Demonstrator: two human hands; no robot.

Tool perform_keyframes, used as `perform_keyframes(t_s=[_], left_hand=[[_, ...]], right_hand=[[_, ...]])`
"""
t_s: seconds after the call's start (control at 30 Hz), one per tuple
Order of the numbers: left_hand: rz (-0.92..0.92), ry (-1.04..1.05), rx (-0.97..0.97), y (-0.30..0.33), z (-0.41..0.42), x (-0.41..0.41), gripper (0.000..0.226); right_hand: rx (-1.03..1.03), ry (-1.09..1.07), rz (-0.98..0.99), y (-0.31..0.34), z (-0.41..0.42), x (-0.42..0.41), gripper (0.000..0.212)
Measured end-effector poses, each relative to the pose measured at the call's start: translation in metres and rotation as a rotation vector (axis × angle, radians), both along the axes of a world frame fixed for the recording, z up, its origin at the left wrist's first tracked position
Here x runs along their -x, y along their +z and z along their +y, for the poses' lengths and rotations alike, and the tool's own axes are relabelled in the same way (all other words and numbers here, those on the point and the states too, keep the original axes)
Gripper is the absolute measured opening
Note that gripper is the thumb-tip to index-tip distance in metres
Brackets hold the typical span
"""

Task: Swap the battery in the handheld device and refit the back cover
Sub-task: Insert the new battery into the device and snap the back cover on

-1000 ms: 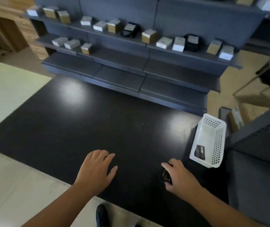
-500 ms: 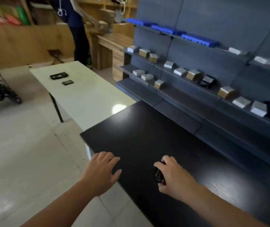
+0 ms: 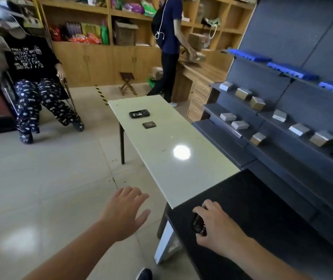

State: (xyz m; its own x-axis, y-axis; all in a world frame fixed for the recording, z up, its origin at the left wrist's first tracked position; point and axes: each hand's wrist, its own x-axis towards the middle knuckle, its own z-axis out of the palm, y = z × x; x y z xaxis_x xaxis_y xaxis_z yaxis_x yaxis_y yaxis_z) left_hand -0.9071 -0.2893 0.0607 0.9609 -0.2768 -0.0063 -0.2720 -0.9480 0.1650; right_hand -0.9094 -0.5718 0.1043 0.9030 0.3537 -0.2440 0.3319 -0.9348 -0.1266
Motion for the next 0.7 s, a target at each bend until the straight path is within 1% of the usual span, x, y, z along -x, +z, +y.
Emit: perform_keyframes(t_s=[0.1, 0.2, 0.33, 0.43, 0.57, 0.7], left_hand=[[-0.006, 0.017, -0.033, -0.006, 0.039, -0.06, 0.055], [0.027, 0.04, -0.066, -0.003, 0.078, -0.121, 0.056], [0.017, 0.075, -0.082, 0.017, 0.131, -0.197, 0.068], [0.047, 0.092, -0.081, 0.022, 0.172, -0.259, 0.069], [0.031, 0.058, -0.076, 0.008, 0.218, -0.357, 0.071], [0.012, -0.039, -0.071, -0.012, 0.254, -0.466, 0.072]], right_hand=[[-0.017, 0.035, -0.008, -0.017, 0.041, -0.069, 0.053], [-0.034, 0.047, -0.01, -0.025, 0.079, -0.14, 0.053], [-0.029, 0.105, -0.002, -0.019, 0.133, -0.23, 0.052], [-0.017, 0.113, -0.002, -0.011, 0.173, -0.294, 0.052], [-0.021, 0.081, -0.027, -0.014, 0.219, -0.38, 0.052], [-0.002, -0.029, -0.026, -0.022, 0.256, -0.457, 0.052]])
